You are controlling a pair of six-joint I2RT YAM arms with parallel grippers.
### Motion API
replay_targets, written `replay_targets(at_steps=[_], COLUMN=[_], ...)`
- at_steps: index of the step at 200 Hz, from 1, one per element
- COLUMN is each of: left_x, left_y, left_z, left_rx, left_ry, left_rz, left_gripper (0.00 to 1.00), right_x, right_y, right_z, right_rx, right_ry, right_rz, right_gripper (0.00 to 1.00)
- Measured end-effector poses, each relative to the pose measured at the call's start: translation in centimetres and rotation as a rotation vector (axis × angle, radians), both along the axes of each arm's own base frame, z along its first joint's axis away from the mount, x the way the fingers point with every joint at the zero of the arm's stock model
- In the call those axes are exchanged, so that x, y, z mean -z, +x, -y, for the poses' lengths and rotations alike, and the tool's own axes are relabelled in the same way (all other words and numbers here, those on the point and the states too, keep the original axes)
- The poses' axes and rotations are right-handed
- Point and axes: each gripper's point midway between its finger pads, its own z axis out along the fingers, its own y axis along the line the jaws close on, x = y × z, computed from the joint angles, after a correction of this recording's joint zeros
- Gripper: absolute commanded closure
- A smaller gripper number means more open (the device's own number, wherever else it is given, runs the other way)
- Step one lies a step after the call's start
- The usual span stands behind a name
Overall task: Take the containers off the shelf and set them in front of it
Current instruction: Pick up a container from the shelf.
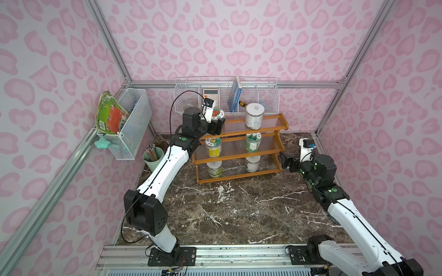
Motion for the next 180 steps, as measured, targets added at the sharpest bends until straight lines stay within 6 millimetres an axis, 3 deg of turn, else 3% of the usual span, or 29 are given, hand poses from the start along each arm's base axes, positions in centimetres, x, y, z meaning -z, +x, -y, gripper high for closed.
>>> replay_targets(at_steps=[66,106,144,180], left_x=[-0.4,-3.1,-4.7,-4.3], left_y=[-0.3,-1.8,-4.7,-9.1], left_z=[-0.3,-0.7,-0.5,1.1], left_rx=[-0.011,-0.009,0.02,0.08], left_ry=[0.0,-0.019,-0.031,-0.022], left_rz=[0.004,0.054,0.086,0.085], left_gripper=[0.27,0.28,0.28,0.29], right_x=[0.0,0.0,0.0,-0.2], right_y=[0.0,0.0,0.0,-0.1], right_z=[0.1,0.1,0.0,0.1], right_rx=[0.002,-0.001,-0.01,-0.011], right_ry=[0.001,0.006,0.012,0.017], right_rz=[0.0,-0.002,-0.003,-0.001], right_gripper=[0.01,0.01,0.01,0.01])
